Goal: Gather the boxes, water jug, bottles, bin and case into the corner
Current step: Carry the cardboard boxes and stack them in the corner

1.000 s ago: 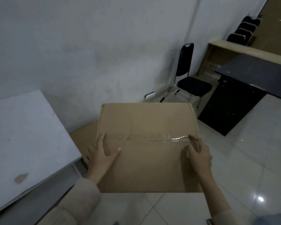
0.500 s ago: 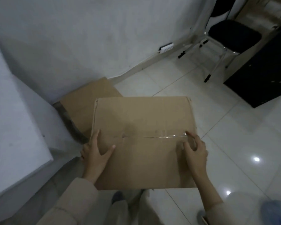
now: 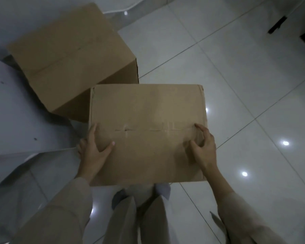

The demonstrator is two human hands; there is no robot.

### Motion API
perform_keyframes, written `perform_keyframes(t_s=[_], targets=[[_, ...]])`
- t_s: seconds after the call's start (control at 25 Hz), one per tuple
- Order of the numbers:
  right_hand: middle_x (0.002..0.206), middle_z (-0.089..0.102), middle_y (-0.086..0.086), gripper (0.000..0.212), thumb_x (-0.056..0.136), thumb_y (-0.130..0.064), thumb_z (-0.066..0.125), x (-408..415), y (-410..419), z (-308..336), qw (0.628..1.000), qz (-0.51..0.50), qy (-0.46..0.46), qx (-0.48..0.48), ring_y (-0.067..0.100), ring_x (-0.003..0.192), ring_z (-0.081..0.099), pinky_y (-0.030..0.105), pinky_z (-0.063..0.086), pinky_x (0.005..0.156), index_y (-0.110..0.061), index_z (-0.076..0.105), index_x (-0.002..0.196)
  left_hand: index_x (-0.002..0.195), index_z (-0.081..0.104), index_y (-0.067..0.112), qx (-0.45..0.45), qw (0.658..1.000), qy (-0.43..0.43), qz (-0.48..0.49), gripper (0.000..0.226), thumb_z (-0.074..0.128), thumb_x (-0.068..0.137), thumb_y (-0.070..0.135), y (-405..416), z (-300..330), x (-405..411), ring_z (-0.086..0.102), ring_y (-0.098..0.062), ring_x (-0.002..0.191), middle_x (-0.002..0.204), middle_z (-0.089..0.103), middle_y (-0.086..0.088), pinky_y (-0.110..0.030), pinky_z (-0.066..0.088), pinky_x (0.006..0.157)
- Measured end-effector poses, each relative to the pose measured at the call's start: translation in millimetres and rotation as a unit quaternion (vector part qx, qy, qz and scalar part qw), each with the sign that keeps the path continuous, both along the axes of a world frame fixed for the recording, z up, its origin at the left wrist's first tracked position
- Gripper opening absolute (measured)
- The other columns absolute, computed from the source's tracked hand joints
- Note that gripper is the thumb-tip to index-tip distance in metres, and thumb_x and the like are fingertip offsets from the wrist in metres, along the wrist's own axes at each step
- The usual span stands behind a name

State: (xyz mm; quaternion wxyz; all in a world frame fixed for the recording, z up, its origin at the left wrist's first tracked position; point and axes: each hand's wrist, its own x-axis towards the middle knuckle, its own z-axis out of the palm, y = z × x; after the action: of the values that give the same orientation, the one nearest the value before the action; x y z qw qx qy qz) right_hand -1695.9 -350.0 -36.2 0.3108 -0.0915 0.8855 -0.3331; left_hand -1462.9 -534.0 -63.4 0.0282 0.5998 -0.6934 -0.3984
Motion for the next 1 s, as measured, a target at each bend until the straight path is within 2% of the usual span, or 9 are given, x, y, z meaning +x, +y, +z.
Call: perform_keyframes(t_s=[0.24, 0.36, 0.48, 0.6, 0.68, 0.76, 0.84, 0.92, 1.0], targets=[[0.135, 0.036, 0.011, 0.059, 0.077, -0.023, 0.058, -16, -33, -54, 0.994, 0.085, -0.074, 0.015, 0.01, 0.085, 0.047, 0.033, 0.039, 0.082, -0.035, 0.035, 0.13, 0.145, 0.01, 0.027, 0.066, 0.994, -0.036, -0.076, 0.09, 0.07, 0.078, 0.018, -34, -63, 20, 0.027, -0.038, 0.136, 0.15, 0.027, -0.017, -0.053, 0.024, 0.111], [0.142, 0.027, 0.012, 0.056, 0.085, -0.018, 0.055, -18, -33, -51, 0.987, 0.12, -0.081, 0.063, 0.027, 0.107, 0.048, 0.041, 0.041, 0.095, -0.033, 0.034, 0.134, 0.145, 0.014, 0.027, 0.091, 0.993, -0.043, -0.068, 0.083, 0.066, 0.081, 0.016, -36, -59, 22, 0.027, -0.038, 0.136, 0.149, 0.025, -0.018, -0.051, 0.027, 0.112], [0.145, 0.025, 0.014, 0.048, 0.086, -0.014, 0.052, -15, -39, -30, 0.983, 0.143, -0.078, 0.085, 0.034, 0.126, 0.04, 0.042, 0.035, 0.106, -0.023, 0.043, 0.133, 0.138, 0.036, 0.01, 0.026, 0.994, -0.079, -0.075, 0.061, 0.063, 0.083, 0.015, -30, -32, 4, 0.028, -0.039, 0.134, 0.145, 0.029, -0.022, -0.043, 0.026, 0.112], [0.143, 0.034, 0.014, 0.043, 0.09, -0.011, 0.048, -11, -52, 14, 0.985, 0.143, -0.088, 0.044, 0.028, 0.13, 0.038, 0.024, 0.029, 0.103, -0.015, 0.045, 0.133, 0.127, 0.049, 0.007, 0.014, 0.992, -0.047, -0.116, 0.043, 0.059, 0.086, 0.017, -25, 15, -26, 0.03, -0.034, 0.134, 0.14, 0.042, -0.019, -0.034, 0.02, 0.108], [0.14, 0.042, 0.011, 0.041, 0.091, -0.007, 0.047, -10, -62, 56, 0.983, 0.151, -0.102, 0.002, 0.02, 0.123, 0.042, 0.009, 0.027, 0.088, -0.011, 0.047, 0.131, 0.122, 0.054, 0.004, 0.019, 0.991, -0.001, -0.129, 0.039, 0.058, 0.086, 0.019, -25, 58, -46, 0.038, -0.033, 0.128, 0.132, 0.049, -0.02, -0.023, 0.021, 0.099], [0.136, 0.048, 0.007, 0.038, 0.09, -0.005, 0.047, -7, -68, 102, 0.981, 0.154, -0.109, -0.047, 0.015, 0.117, 0.045, 0.01, 0.031, 0.086, -0.011, 0.052, 0.127, 0.12, 0.055, 0.005, 0.015, 0.989, 0.048, -0.142, 0.034, 0.057, 0.088, 0.012, -26, 108, -64, 0.041, -0.031, 0.123, 0.129, 0.05, -0.019, -0.015, 0.022, 0.09], [0.134, 0.05, 0.002, 0.036, 0.089, -0.009, 0.048, -8, -61, 154, 0.983, 0.122, -0.104, -0.088, 0.021, 0.121, 0.048, 0.023, 0.038, 0.098, -0.019, 0.056, 0.122, 0.122, 0.054, 0.009, 0.015, 0.983, 0.088, -0.16, 0.032, 0.053, 0.09, 0.012, -29, 164, -76, 0.04, -0.029, 0.124, 0.13, 0.049, -0.016, -0.012, 0.019, 0.09], [0.132, 0.052, -0.001, 0.033, 0.09, -0.013, 0.047, -12, -45, 209, 0.986, 0.078, -0.076, -0.126, 0.022, 0.12, 0.051, 0.03, 0.042, 0.097, -0.025, 0.057, 0.119, 0.119, 0.054, 0.028, 0.016, 0.977, 0.12, -0.178, 0.029, 0.051, 0.09, 0.026, -31, 217, -83, 0.042, -0.029, 0.124, 0.13, 0.05, -0.01, -0.024, 0.021, 0.107], [0.13, 0.054, -0.003, 0.03, 0.091, -0.015, 0.047, -15, -20, 268, 0.987, 0.04, -0.024, -0.151, 0.019, 0.118, 0.052, 0.024, 0.04, 0.088, -0.026, 0.057, 0.118, 0.102, 0.05, 0.049, 0.003, 0.969, 0.153, -0.195, 0.021, 0.047, 0.084, 0.04, -32, 267, -92, 0.048, -0.027, 0.121, 0.128, 0.053, -0.005, -0.047, 0.031, 0.109]])
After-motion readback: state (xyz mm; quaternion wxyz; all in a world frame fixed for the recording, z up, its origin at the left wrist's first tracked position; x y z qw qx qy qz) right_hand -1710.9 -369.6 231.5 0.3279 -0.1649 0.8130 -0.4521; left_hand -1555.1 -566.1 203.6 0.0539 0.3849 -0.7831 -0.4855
